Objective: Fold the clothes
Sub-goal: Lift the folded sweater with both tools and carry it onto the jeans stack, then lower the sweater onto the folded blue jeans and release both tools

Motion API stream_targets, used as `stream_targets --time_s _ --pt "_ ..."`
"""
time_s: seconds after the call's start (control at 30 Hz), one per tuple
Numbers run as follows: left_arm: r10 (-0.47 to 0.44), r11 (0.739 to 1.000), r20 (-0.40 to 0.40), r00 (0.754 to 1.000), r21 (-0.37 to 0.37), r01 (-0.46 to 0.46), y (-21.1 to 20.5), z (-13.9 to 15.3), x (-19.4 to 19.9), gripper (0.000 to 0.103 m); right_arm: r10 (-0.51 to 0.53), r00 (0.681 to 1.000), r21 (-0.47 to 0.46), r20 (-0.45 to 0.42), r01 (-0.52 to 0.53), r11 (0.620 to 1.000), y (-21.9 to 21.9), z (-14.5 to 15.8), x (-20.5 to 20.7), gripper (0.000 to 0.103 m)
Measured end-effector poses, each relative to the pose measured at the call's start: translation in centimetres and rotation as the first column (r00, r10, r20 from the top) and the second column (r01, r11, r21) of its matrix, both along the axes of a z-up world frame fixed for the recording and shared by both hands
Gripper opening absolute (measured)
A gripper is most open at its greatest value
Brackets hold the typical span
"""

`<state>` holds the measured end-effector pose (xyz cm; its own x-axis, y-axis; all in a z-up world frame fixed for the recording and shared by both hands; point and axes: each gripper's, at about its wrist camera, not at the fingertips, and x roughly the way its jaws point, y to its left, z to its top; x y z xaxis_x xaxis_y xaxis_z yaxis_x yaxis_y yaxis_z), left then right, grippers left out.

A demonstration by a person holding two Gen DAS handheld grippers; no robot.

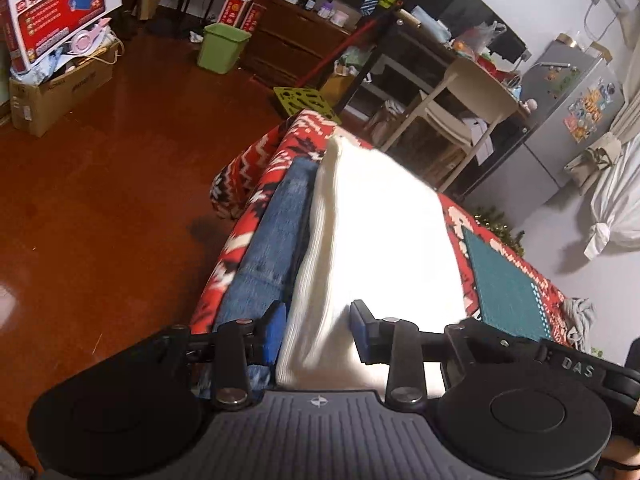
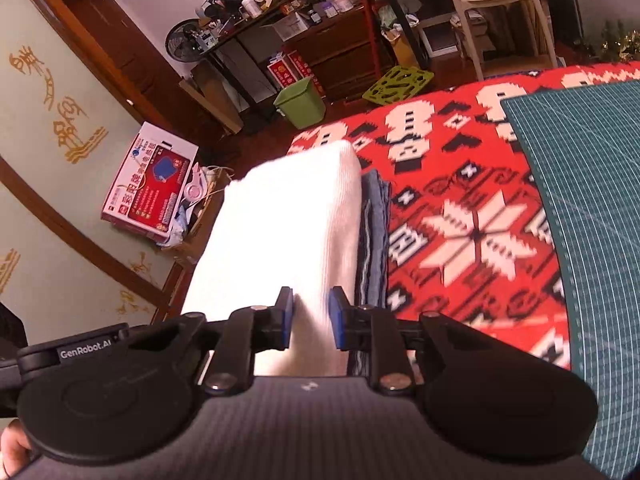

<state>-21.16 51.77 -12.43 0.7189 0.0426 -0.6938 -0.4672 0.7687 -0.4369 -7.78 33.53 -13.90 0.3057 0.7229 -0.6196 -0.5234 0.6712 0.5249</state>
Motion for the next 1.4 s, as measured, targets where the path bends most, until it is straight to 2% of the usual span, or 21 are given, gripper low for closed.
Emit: stream_targets --time_s 0.2,0.4,0.47,0.63,0.87,0.93,0.97,1.0,1.1,1.2,1.4 --pt "0.003 0.999 -0.034 0.999 0.038 -0.001 -1.6 0.0 -1.4 0.035 0.056 0.998 0.0 -0.014 -0.056 0.998 -2.2 -0.4 -2.9 0.02" --pt "0.025 0.999 -0.043 0.999 0.03 -0.024 -2.4 -0.1 -2.8 0.031 0.118 0.991 -0.047 0.057 -0.115 0.992 -3.9 -0.9 -5.7 0.017" --pt "0.032 0.999 -0.046 0.998 0.035 -0.03 -2.9 -0.2 -3.1 0.031 0.133 0.983 -0.081 0.126 -0.123 0.989 -3.8 -1.1 -6.4 0.017" --pt "0.039 0.999 -0.044 0.998 0.026 -0.038 -3.6 -0.3 -3.6 0.031 0.158 0.949 -0.136 0.272 -0.124 0.983 -2.7 -1.5 -7.5 0.018" --pt "0.041 0.999 -0.04 0.998 0.022 -0.04 -3.9 -0.3 -3.6 0.031 0.202 0.892 -0.226 0.403 -0.117 0.967 -0.5 -1.8 -9.0 0.018" --pt "0.036 0.999 -0.041 0.999 0.029 -0.034 -4.1 -0.3 -3.6 0.031 0.23 0.859 -0.259 0.458 -0.119 0.959 0.0 -1.6 -9.9 0.013" --pt "0.034 0.999 -0.04 0.999 0.037 -0.033 -4.3 -0.2 -3.5 0.031 0.235 0.848 -0.275 0.475 -0.111 0.955 0.1 -1.6 -10.2 0.005" --pt "0.033 0.998 -0.039 0.999 0.046 -0.031 -4.5 0.0 -3.5 0.03 0.239 0.838 -0.289 0.49 -0.102 0.952 0.3 -1.7 -10.4 0.004" --pt "0.03 0.997 -0.037 0.999 0.074 -0.027 -5.0 0.5 -3.4 0.015 0.251 0.822 -0.317 0.511 -0.092 0.944 0.4 -1.6 -11.0 0.004" --pt "0.02 0.996 -0.032 0.999 0.093 -0.017 -5.7 1.0 -3.4 0.013 0.255 0.821 -0.317 0.511 -0.095 0.944 -0.1 -1.6 -11.4 0.003" --pt "-0.011 0.993 -0.002 1.0 0.115 0.011 -7.0 2.7 -2.9 0.009 0.222 0.87 -0.224 0.44 -0.133 0.965 -2.7 -0.9 -10.8 0.0"
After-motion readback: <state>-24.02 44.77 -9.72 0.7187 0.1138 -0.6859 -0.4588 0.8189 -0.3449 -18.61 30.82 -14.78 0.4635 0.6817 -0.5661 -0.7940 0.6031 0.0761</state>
